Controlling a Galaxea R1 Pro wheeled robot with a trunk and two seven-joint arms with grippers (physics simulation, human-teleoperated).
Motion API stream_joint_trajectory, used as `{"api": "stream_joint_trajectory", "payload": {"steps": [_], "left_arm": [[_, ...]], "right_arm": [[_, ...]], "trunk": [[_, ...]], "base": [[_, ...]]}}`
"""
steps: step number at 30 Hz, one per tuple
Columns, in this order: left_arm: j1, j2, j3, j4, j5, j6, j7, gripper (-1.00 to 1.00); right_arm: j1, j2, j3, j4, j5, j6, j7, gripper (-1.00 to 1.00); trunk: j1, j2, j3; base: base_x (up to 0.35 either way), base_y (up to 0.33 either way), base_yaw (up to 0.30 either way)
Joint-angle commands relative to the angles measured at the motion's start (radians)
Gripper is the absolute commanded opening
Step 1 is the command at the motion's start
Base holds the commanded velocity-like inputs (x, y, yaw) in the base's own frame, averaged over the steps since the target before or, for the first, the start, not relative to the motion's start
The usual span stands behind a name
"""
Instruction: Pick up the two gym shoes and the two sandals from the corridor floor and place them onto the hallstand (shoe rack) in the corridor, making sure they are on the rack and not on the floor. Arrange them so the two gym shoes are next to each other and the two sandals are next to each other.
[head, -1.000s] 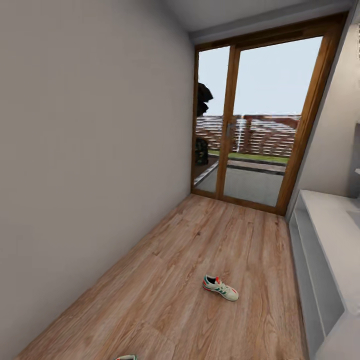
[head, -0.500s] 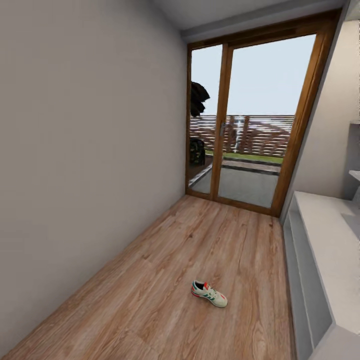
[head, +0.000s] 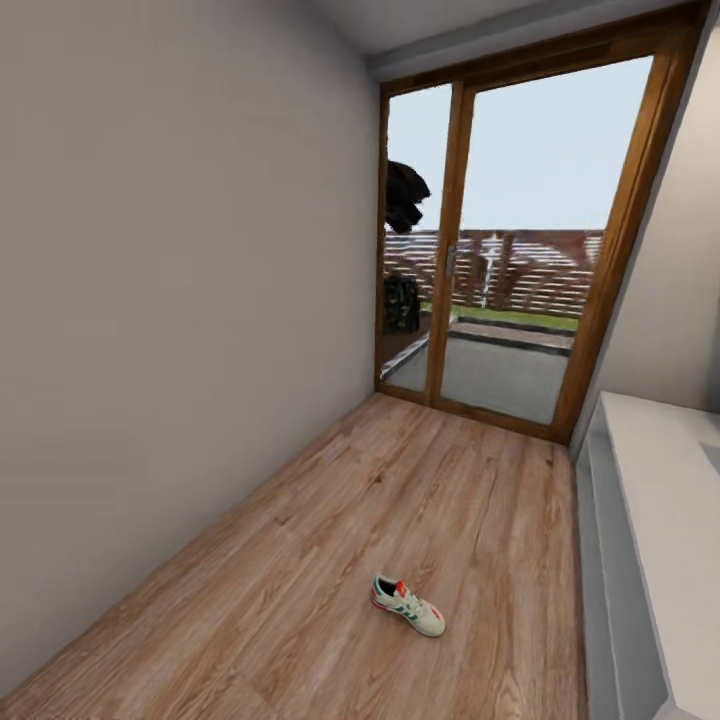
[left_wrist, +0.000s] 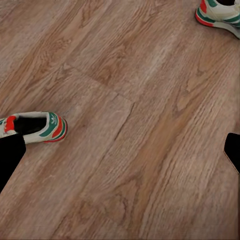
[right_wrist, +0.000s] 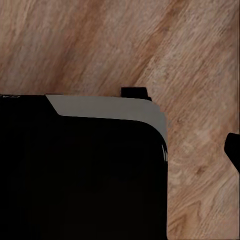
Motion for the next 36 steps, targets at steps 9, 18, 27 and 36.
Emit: {"api": "stream_joint_trajectory", "payload": {"steps": [9,18,27,36], "left_arm": [[0.0,-0.001,0.0,-0.001,0.001,-0.001,0.0,1.0],[0.0,0.0,0.0,-0.001,0.001,-0.001,0.0,1.0],[0.0,0.0,0.0,-0.001,0.001,-0.001,0.0,1.0],[0.0,0.0,0.0,-0.001,0.001,-0.001,0.0,1.0]], "right_arm": [[0.0,0.0,-0.001,-0.001,0.0,-0.001,0.001,1.0],[0.0,0.0,-0.001,-0.001,0.0,-0.001,0.001,1.0],[0.0,0.0,-0.001,-0.001,0.0,-0.001,0.001,1.0],[0.0,0.0,-0.001,-0.001,0.0,-0.001,0.0,1.0]], "trunk": [[0.0,0.0,-0.001],[0.0,0.0,-0.001],[0.0,0.0,-0.001],[0.0,0.0,-0.001]], "base": [[0.062,-0.272,0.263],[0.003,-0.186,0.267],[0.0,-0.015,0.268],[0.0,0.0,0.268]]}}
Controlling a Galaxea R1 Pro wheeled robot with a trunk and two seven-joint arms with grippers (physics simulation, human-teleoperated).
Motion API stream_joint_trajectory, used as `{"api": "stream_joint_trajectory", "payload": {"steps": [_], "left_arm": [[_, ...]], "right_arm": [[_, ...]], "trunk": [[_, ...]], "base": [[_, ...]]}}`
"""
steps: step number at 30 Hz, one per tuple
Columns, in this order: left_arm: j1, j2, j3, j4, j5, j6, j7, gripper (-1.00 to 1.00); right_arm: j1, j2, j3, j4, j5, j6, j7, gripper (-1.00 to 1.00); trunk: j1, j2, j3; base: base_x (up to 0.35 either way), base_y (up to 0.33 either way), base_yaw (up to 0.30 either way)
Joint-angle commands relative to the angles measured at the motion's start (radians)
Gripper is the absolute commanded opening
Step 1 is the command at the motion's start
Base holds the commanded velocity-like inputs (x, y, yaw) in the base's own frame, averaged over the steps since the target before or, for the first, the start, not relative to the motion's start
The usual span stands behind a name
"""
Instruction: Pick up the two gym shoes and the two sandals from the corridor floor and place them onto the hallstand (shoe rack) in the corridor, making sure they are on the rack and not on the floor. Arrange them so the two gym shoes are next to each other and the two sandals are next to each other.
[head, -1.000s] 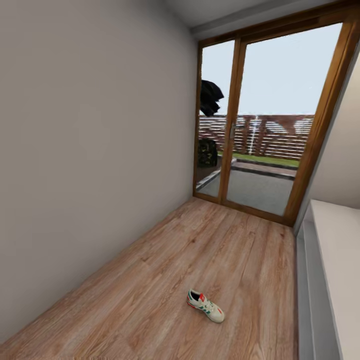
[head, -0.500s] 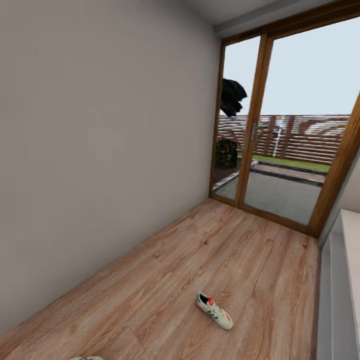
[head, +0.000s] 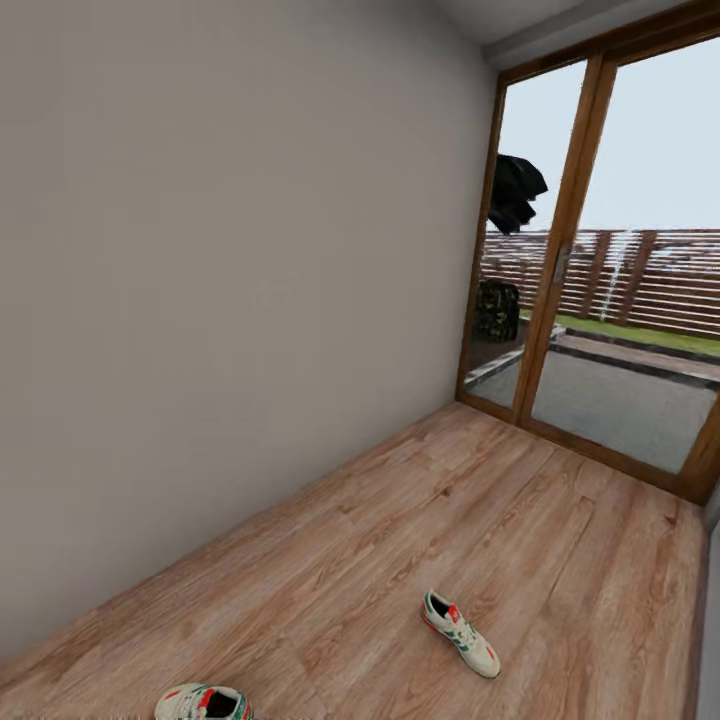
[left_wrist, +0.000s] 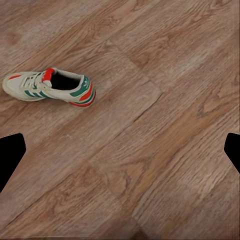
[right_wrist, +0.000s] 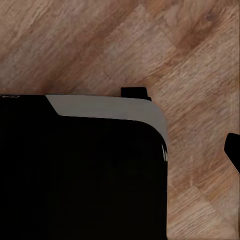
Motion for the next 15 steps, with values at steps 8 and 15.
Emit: {"api": "stream_joint_trajectory", "payload": {"steps": [8,15], "left_arm": [[-0.001,-0.002,0.0,-0.009,-0.001,-0.002,0.001,1.0],[-0.063,0.0,0.002,-0.034,0.002,0.0,0.011,1.0]], "right_arm": [[0.0,0.0,-0.001,-0.005,0.0,-0.001,-0.002,1.0],[0.0,0.001,0.0,-0.046,0.0,-0.001,-0.005,1.0]], "trunk": [[0.0,0.0,-0.001],[0.0,0.0,-0.001]], "base": [[0.0,0.0,0.27],[0.0,0.0,0.287]]}}
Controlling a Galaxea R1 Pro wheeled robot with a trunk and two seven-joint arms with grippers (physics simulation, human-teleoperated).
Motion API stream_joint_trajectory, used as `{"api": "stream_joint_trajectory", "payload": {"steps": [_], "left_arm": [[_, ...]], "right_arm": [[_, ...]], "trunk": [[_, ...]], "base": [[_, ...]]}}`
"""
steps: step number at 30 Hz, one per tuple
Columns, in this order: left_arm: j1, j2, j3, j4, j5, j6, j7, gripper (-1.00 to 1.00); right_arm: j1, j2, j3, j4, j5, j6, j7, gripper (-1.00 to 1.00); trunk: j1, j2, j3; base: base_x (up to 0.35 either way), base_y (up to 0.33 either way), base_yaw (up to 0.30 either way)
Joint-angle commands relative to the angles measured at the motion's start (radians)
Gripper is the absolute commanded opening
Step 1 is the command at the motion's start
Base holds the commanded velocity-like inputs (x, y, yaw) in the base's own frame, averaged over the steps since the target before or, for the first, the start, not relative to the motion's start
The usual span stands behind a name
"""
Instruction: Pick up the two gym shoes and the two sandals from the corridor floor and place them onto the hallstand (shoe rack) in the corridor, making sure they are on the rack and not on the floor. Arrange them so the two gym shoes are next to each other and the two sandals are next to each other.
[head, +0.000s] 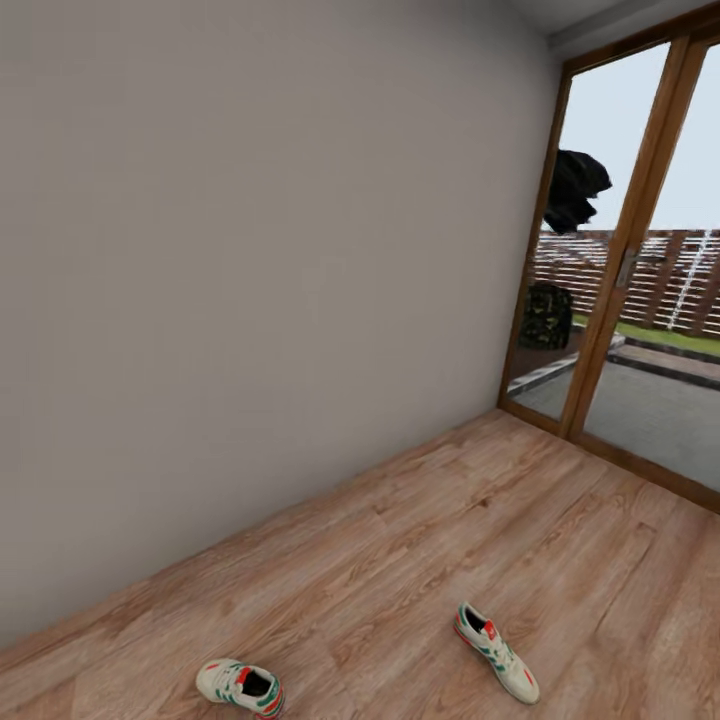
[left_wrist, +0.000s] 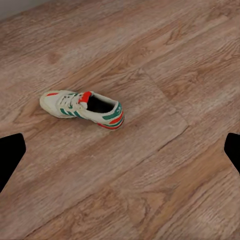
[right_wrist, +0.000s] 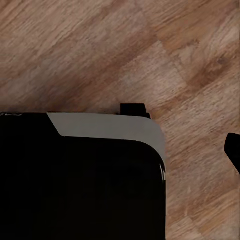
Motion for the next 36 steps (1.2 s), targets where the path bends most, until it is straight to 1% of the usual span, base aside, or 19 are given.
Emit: {"api": "stream_joint_trajectory", "payload": {"steps": [1,3,4,6,7,8,11,14,22,36], "left_arm": [[-0.014,0.0,0.005,0.0,0.002,-0.003,0.004,1.0],[-0.023,0.001,0.014,-0.001,0.003,-0.003,0.007,1.0],[-0.03,0.0,0.038,0.0,0.008,-0.004,0.009,1.0],[-0.033,0.0,0.057,0.002,0.011,-0.004,0.009,1.0],[-0.035,0.0,0.078,0.006,0.012,-0.005,0.009,1.0],[-0.035,0.0,0.088,0.01,0.013,-0.006,0.009,1.0],[-0.037,0.0,0.115,0.026,0.014,-0.007,0.009,1.0],[-0.038,-0.001,0.131,0.036,0.015,-0.007,0.01,1.0],[-0.038,-0.002,0.135,0.044,0.016,-0.035,0.01,1.0],[-0.038,-0.002,0.133,0.045,0.013,-0.041,0.009,1.0]], "right_arm": [[0.0,0.0,-0.001,-0.022,0.0,-0.001,0.0,1.0],[0.0,-0.001,-0.001,-0.044,0.0,-0.001,-0.001,1.0],[0.0,-0.001,-0.001,-0.069,0.0,-0.001,-0.001,1.0],[0.0,-0.002,-0.001,-0.079,0.0,-0.001,-0.002,1.0],[0.0,-0.002,-0.001,-0.085,0.0,-0.001,-0.002,1.0],[0.0,-0.002,-0.001,-0.087,0.0,-0.001,-0.002,1.0],[0.0,-0.002,-0.001,-0.091,0.0,-0.001,-0.002,1.0],[0.0,-0.002,-0.002,-0.095,-0.001,-0.001,-0.002,1.0],[0.0,-0.002,-0.003,-0.094,-0.001,-0.001,-0.002,1.0],[0.0,-0.001,-0.002,-0.092,0.0,-0.001,-0.002,1.0]], "trunk": [[0.0,-0.001,-0.001],[0.0,-0.001,-0.001],[0.0,-0.001,-0.001],[0.0,-0.001,-0.001],[0.0,-0.001,-0.001],[0.0,-0.001,-0.001],[0.0,-0.001,-0.001],[0.0,-0.001,-0.001],[0.0,-0.001,-0.001],[0.0,-0.001,-0.001]], "base": [[0.0,0.0,0.294],[0.0,0.0,0.296],[0.0,0.0,0.298],[0.0,0.0,0.298],[0.0,0.0,0.299],[0.0,0.0,0.299],[0.0,0.0,0.3],[0.0,0.0,0.3],[0.0,0.0,0.3],[0.0,0.0,0.3]]}}
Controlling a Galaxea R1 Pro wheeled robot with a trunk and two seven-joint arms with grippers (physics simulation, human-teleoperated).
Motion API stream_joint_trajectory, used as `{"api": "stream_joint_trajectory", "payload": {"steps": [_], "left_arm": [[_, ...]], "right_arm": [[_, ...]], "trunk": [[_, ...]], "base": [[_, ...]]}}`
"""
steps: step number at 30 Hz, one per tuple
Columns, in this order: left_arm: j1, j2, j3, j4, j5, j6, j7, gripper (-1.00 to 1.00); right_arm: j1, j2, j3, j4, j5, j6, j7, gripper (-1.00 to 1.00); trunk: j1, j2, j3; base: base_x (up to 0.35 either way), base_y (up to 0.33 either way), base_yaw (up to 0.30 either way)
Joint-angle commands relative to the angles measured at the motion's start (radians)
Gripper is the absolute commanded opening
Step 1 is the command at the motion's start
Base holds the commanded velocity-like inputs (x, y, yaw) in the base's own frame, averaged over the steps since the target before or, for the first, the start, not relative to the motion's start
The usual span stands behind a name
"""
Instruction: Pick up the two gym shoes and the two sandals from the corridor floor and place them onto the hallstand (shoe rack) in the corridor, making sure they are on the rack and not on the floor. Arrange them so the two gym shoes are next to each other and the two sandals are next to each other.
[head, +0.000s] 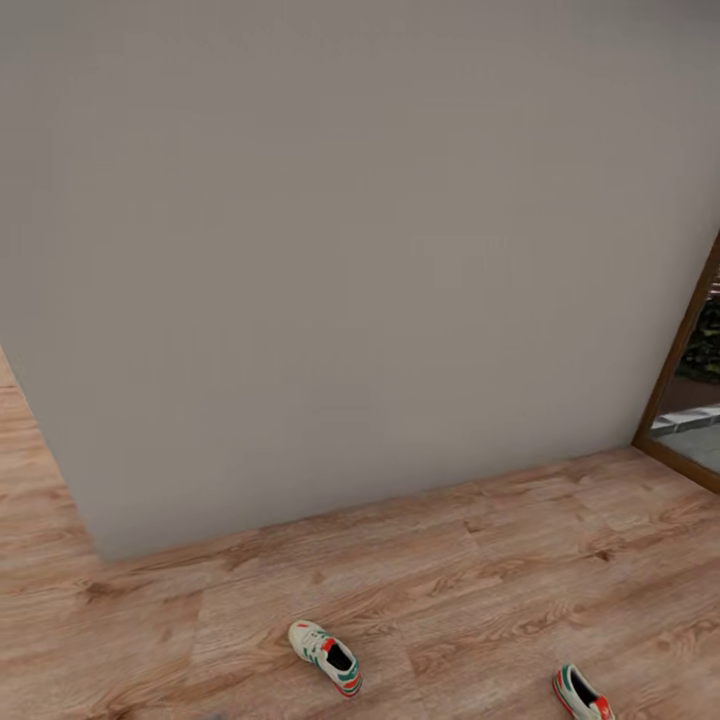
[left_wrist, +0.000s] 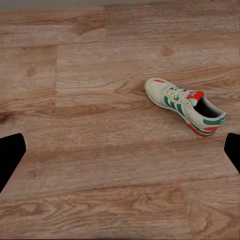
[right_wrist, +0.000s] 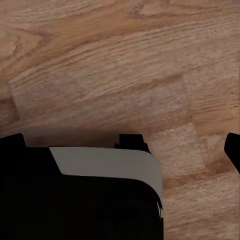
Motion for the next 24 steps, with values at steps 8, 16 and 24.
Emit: {"api": "stream_joint_trajectory", "payload": {"steps": [8,16,24], "left_arm": [[-0.001,-0.001,0.001,0.001,0.002,-0.003,0.001,1.0],[-0.001,-0.001,0.001,0.001,0.001,-0.003,0.001,1.0],[-0.001,-0.001,0.001,0.001,0.002,-0.003,0.001,1.0]], "right_arm": [[0.0,0.0,-0.001,-0.001,-0.001,-0.001,0.0,1.0],[0.0,0.0,-0.001,-0.002,0.0,-0.001,0.0,1.0],[0.0,0.0,-0.001,-0.002,0.0,-0.001,0.0,1.0]], "trunk": [[0.0,0.0,-0.001],[0.0,0.0,-0.001],[0.0,0.0,-0.001]], "base": [[0.0,0.0,0.3],[0.0,0.0,0.3],[0.0,-0.002,0.3]]}}
